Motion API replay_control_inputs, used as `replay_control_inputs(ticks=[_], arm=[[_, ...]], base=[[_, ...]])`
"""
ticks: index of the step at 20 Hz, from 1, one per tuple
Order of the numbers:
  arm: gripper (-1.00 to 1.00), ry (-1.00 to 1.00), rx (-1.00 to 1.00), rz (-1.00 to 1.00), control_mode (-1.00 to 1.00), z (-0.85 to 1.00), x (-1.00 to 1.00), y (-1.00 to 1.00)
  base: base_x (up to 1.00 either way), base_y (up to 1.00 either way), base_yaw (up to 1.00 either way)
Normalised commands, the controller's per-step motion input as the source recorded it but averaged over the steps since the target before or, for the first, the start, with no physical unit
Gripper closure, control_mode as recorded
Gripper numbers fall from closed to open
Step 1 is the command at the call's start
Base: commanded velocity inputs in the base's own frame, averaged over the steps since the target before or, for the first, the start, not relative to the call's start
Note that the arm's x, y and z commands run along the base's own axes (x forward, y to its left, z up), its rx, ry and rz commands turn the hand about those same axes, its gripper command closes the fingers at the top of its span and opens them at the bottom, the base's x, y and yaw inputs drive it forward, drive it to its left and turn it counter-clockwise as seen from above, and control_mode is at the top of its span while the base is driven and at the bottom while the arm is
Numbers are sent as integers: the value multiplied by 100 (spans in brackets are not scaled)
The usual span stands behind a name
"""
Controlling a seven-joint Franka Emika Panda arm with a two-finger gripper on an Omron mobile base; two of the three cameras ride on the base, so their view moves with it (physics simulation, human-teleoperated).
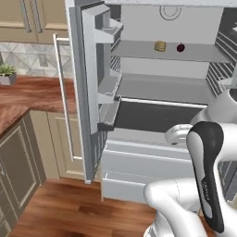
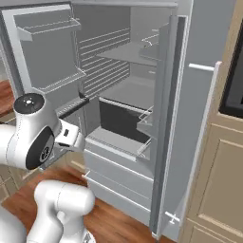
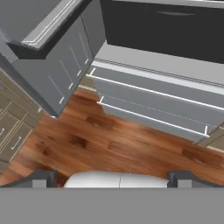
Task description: Move the scone and cherry from the second highest shelf to the top shelf to make space. Then, place the pitcher from the counter on the cleared second highest shelf.
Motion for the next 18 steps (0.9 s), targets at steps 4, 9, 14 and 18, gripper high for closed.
replay_control_inputs(ticks=[4, 9, 14, 18], arm=[[-100, 0, 0, 0, 100, 0, 0, 0], [-100, 0, 0, 0, 100, 0, 0, 0], [-100, 0, 0, 0, 100, 0, 0, 0], [-100, 0, 0, 0, 100, 0, 0, 0]], base=[[-38, 95, 30], [-5, 100, 27], [-2, 100, 26], [8, 97, 8]])
